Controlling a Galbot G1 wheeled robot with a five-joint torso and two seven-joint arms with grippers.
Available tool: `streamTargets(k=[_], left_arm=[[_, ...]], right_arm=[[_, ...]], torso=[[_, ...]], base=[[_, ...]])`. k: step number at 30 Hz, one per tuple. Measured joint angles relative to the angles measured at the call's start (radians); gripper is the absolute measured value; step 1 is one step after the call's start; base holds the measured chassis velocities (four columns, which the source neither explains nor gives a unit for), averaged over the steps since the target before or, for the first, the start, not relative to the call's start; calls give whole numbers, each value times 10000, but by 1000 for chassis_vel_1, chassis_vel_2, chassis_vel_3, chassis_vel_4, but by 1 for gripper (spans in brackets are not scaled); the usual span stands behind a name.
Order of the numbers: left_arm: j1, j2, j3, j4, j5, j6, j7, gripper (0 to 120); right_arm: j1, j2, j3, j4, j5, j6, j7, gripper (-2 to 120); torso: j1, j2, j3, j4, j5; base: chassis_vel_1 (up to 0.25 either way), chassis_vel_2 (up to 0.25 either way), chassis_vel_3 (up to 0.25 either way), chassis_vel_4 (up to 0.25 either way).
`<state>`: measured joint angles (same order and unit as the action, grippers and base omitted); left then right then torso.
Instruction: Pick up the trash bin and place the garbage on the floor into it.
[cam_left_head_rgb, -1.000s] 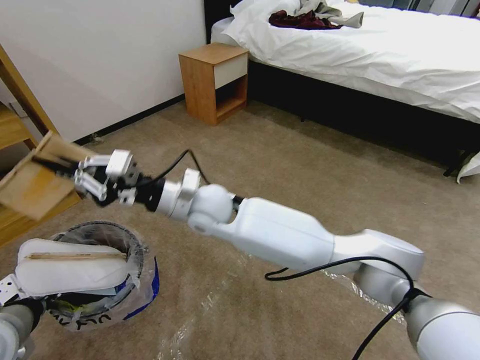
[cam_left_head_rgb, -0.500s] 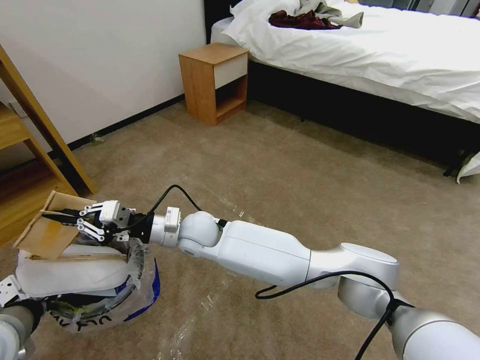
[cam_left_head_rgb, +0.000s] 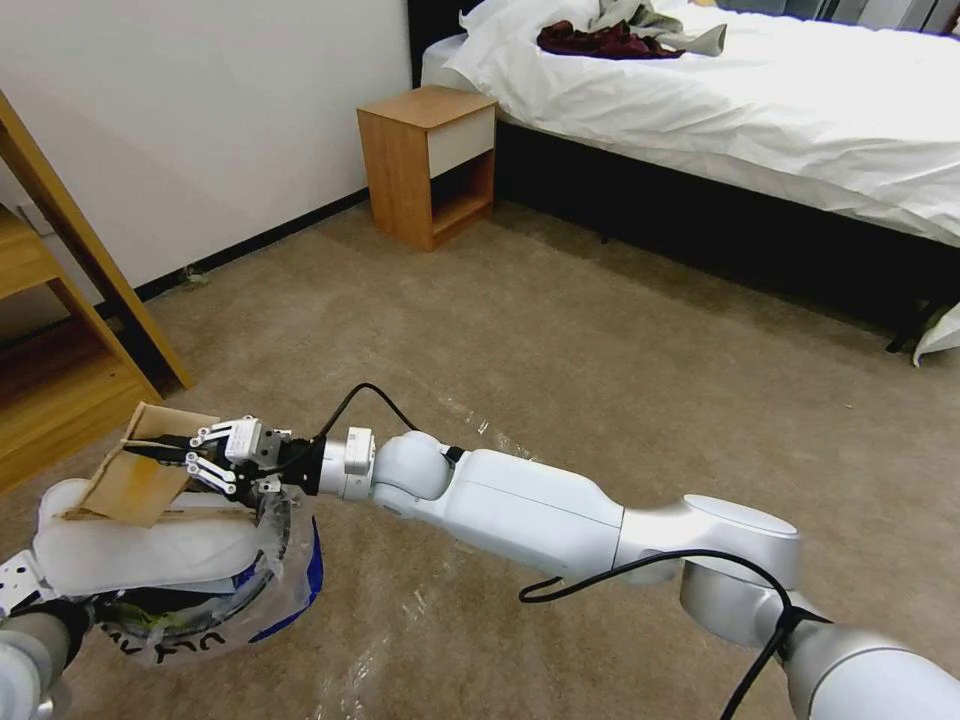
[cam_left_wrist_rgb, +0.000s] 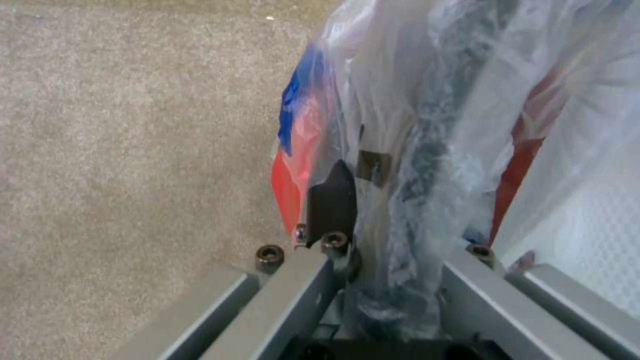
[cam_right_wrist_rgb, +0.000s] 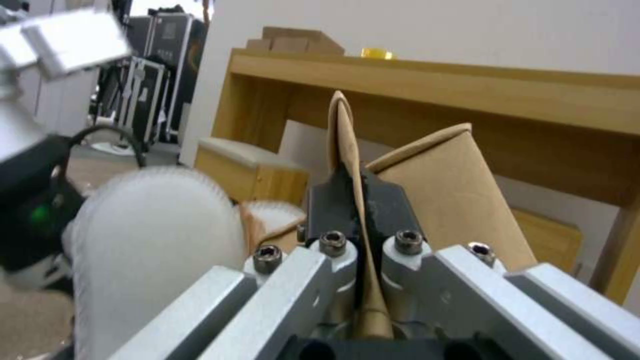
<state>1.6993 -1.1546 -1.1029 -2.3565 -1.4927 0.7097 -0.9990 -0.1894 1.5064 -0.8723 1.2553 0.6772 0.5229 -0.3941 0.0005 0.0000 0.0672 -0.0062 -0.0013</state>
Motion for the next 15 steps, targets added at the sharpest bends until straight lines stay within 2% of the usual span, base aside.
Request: streamTargets(k=[15], left_arm=[[-9, 14, 7, -42, -51, -9, -34, 0]], right_arm=[[-461, -114, -458, -430, -501, 374, -44, 0]], torso=[[0, 0, 0, 0, 0]], base=[[0, 0, 0, 0]])
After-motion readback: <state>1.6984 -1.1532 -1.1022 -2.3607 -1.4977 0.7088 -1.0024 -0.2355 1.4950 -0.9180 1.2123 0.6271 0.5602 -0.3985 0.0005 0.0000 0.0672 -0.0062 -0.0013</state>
